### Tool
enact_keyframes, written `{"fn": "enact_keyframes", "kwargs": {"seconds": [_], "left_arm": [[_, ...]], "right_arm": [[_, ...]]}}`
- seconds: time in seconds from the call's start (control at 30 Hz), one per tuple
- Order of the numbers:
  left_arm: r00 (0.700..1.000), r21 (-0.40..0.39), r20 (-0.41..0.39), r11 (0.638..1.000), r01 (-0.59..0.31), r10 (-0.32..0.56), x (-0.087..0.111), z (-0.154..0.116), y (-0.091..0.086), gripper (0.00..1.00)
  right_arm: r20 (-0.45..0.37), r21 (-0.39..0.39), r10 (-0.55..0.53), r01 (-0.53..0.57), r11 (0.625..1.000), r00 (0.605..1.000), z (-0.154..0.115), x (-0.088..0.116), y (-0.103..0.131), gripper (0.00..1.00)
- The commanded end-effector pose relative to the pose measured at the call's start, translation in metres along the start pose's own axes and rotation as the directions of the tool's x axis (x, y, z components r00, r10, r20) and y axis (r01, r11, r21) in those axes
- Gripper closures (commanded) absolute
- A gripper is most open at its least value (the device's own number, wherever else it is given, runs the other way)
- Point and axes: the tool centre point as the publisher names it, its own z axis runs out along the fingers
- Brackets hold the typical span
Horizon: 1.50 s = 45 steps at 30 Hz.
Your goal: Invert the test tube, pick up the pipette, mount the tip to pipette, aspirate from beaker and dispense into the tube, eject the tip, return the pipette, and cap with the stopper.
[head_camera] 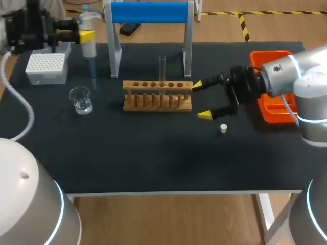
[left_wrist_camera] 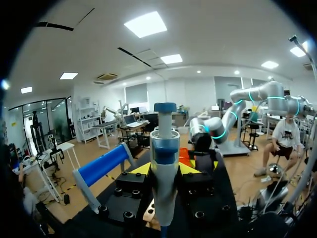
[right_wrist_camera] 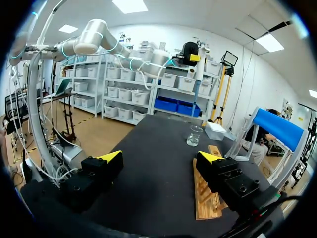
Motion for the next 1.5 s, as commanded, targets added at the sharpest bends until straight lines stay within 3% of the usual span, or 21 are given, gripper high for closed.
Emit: {"fn": "enact_keyframes", "kwargs": {"seconds": [0.03,0.6,1.5], "left_arm": [[1.000,0.007,0.001,1.000,-0.011,0.011,-0.009,-0.046,0.005,1.00],[0.999,0.029,-0.036,0.999,-0.035,0.037,-0.048,-0.040,0.018,1.00],[0.999,0.032,-0.025,0.998,-0.046,0.047,-0.047,-0.043,0.021,1.00]], "right_arm": [[-0.003,0.001,-0.001,0.001,1.000,1.000,-0.001,0.000,0.000,0.00],[-0.003,0.001,-0.001,0.001,1.000,1.000,-0.001,0.000,0.000,0.00],[-0.003,0.001,-0.001,0.001,1.000,1.000,-0.001,0.000,0.000,0.00]]}}
